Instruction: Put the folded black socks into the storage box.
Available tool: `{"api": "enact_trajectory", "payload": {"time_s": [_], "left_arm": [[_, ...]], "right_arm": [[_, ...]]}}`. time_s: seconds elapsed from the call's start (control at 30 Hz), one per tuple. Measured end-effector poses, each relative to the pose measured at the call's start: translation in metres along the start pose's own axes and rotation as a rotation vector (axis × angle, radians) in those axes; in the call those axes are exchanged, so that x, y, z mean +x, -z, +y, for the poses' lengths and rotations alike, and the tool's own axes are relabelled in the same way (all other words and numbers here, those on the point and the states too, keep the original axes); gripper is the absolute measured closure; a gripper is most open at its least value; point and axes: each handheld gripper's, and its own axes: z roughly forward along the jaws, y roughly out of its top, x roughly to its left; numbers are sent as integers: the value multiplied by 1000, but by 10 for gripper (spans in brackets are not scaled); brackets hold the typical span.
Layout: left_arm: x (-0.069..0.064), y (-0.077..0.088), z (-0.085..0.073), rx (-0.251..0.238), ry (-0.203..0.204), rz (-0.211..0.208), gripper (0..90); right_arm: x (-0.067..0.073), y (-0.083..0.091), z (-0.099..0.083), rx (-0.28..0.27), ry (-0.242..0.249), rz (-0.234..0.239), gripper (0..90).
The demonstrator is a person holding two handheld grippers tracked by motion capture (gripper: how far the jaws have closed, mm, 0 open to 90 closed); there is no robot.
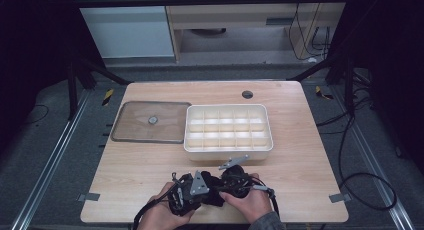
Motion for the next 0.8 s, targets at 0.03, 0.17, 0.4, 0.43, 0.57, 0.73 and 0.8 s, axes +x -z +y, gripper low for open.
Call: {"api": "enact_trajectory", "payload": {"time_s": [0.03,0.17,0.4,0.43,0.57,0.73,0.8], "left_arm": [[-1,-1,0,2,-1,-1,834],[-3,-5,2,8,-3,-5,834],[-6,-17,4,24,-10,-19,833],[-6,-18,4,27,-12,-20,833],[-7,-25,5,36,-9,-31,832],[-6,-32,7,42,-1,-50,832],[-6,-35,8,48,0,-55,832]], "right_arm": [[-1,3,-1,-5,-1,0,558],[-6,14,-4,-19,-4,-21,552],[-13,21,-10,-20,-15,-39,549],[-14,21,-11,-18,-19,-42,549],[-18,22,-15,-16,-26,-45,550],[-23,24,-18,-14,-38,-51,551],[-24,25,-20,-16,-42,-52,553]]}}
